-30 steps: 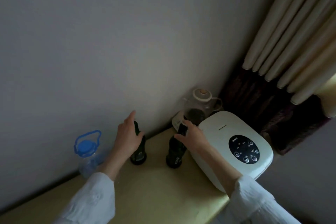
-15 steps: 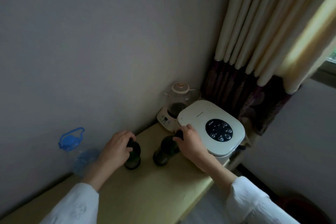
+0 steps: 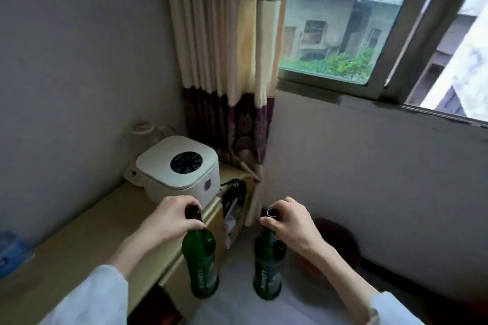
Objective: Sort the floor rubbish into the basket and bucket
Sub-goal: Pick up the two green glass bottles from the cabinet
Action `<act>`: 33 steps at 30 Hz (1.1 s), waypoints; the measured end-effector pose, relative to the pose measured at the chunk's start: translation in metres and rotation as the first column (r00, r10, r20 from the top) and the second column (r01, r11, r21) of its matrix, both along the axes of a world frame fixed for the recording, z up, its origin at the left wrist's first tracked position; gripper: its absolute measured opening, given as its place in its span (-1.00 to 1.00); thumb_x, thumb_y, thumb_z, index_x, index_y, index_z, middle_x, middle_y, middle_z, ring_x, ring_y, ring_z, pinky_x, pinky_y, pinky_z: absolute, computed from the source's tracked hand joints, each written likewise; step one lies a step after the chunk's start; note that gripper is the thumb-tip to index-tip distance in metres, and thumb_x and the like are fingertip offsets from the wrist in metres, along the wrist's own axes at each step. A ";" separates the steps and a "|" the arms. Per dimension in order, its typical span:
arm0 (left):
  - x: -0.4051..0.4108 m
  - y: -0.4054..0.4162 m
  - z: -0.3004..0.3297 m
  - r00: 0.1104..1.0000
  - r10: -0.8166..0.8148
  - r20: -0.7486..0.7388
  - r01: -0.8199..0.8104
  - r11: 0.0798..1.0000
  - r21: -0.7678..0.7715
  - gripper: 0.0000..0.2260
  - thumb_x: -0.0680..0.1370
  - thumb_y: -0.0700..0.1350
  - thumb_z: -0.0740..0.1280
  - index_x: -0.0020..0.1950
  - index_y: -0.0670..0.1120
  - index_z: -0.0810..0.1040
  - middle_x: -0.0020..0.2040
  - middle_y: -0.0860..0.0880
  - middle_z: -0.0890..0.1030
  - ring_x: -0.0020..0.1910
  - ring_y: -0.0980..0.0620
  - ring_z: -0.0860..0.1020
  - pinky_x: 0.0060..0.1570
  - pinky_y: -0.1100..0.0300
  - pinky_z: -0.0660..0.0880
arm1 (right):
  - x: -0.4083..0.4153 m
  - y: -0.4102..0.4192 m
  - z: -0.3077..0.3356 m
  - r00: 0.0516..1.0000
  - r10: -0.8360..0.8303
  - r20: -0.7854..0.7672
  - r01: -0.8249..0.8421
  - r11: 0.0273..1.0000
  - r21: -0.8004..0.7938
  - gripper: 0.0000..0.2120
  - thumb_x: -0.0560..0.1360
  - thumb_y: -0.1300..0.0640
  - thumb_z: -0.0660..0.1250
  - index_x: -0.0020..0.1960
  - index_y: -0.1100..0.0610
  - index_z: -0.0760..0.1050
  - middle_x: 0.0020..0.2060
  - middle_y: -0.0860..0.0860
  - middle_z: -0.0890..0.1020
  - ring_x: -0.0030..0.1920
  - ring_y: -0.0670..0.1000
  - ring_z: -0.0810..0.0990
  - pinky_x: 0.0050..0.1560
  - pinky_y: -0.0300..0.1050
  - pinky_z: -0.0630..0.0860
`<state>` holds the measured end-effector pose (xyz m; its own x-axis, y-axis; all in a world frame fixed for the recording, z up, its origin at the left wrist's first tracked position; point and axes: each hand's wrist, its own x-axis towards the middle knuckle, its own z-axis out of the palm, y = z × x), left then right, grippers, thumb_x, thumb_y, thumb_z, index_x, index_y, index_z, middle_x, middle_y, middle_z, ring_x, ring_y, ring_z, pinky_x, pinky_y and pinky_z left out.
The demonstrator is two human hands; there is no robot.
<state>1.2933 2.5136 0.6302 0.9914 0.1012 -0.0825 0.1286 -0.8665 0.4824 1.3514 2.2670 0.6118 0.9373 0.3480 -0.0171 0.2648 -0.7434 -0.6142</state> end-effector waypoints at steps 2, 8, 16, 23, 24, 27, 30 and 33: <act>0.017 -0.044 -0.005 0.996 -0.086 -0.008 0.086 0.996 0.009 -0.73 0.37 0.04 0.46 0.03 0.02 0.58 0.03 0.06 0.60 0.06 0.09 0.52 0.02 0.19 0.47 | -0.003 -0.053 -0.004 0.995 -0.099 -0.001 0.099 0.995 -0.013 -0.78 0.44 -0.03 0.38 -0.06 0.12 0.55 -0.18 -0.05 0.43 -0.11 -0.03 0.45 -0.10 -0.23 0.30; 0.081 -0.156 -0.026 0.972 -0.235 0.029 0.234 0.971 0.041 -0.72 0.35 0.07 0.47 0.01 0.06 0.57 0.06 0.04 0.61 0.12 0.05 0.53 0.02 0.18 0.44 | 0.009 -0.167 -0.019 0.911 -0.413 -0.026 0.412 0.911 -0.028 -0.79 0.45 -0.02 0.37 -0.05 0.11 0.54 -0.17 -0.06 0.44 -0.14 -0.06 0.44 -0.12 -0.26 0.27; 0.185 -0.251 -0.108 0.962 -0.258 -0.092 0.245 0.961 -0.128 -0.79 0.36 0.02 0.47 -0.11 0.04 0.50 -0.17 0.10 0.51 -0.10 0.08 0.50 -0.16 0.25 0.34 | 0.081 -0.263 -0.089 0.759 -0.637 -0.135 0.623 0.771 -0.131 -0.79 0.43 -0.02 0.39 -0.17 0.08 0.43 -0.14 -0.03 0.48 -0.09 0.00 0.50 -0.10 -0.20 0.31; 0.267 -0.313 -0.211 0.929 -0.179 -0.325 0.119 0.974 -0.195 -0.77 0.40 -0.01 0.42 -0.10 -0.03 0.41 -0.09 0.00 0.52 -0.08 0.02 0.50 -0.18 0.19 0.36 | 0.173 -0.314 -0.177 0.669 -0.686 -0.285 0.614 0.727 -0.307 -0.79 0.45 0.05 0.37 -0.05 0.14 0.42 -0.08 -0.01 0.44 0.05 0.08 0.50 -0.02 -0.15 0.34; 0.276 -0.319 -0.223 0.926 -0.138 -0.352 0.073 0.979 -0.193 -0.76 0.41 -0.01 0.42 -0.10 -0.04 0.40 -0.08 -0.02 0.53 -0.08 0.00 0.50 -0.18 0.17 0.36 | 0.184 -0.319 -0.188 0.654 -0.698 -0.291 0.620 0.715 -0.323 -0.78 0.45 0.05 0.36 -0.03 0.16 0.43 -0.07 0.01 0.44 0.07 0.09 0.50 -0.01 -0.14 0.33; 0.306 -0.342 -0.271 0.902 0.011 -0.432 -0.116 0.969 -0.217 -0.75 0.40 -0.02 0.44 -0.14 -0.07 0.39 -0.13 -0.05 0.55 -0.09 -0.03 0.52 -0.18 0.14 0.39 | 0.219 -0.339 -0.237 0.564 -0.763 -0.315 0.684 0.646 -0.340 -0.73 0.45 0.07 0.37 0.04 0.23 0.46 0.03 0.11 0.51 0.10 0.15 0.49 0.01 -0.11 0.33; 0.327 -0.358 -0.316 0.859 0.132 -0.494 -0.280 0.930 -0.239 -0.74 0.38 -0.04 0.46 -0.18 -0.08 0.38 -0.18 -0.07 0.59 -0.12 -0.06 0.56 -0.21 0.13 0.44 | 0.250 -0.355 -0.281 0.472 -0.813 -0.340 0.766 0.569 -0.298 -0.69 0.44 0.10 0.37 0.06 0.30 0.48 0.07 0.21 0.55 0.15 0.20 0.48 0.07 -0.07 0.37; 0.343 -0.378 -0.360 0.824 0.207 -0.528 -0.378 0.894 -0.240 -0.75 0.40 -0.06 0.45 -0.16 -0.10 0.39 -0.15 -0.12 0.61 -0.11 -0.08 0.56 -0.21 0.14 0.43 | 0.278 -0.368 -0.329 0.412 -0.828 -0.381 0.800 0.529 -0.282 -0.67 0.43 0.11 0.38 0.08 0.30 0.48 0.09 0.23 0.55 0.16 0.21 0.48 0.11 -0.07 0.38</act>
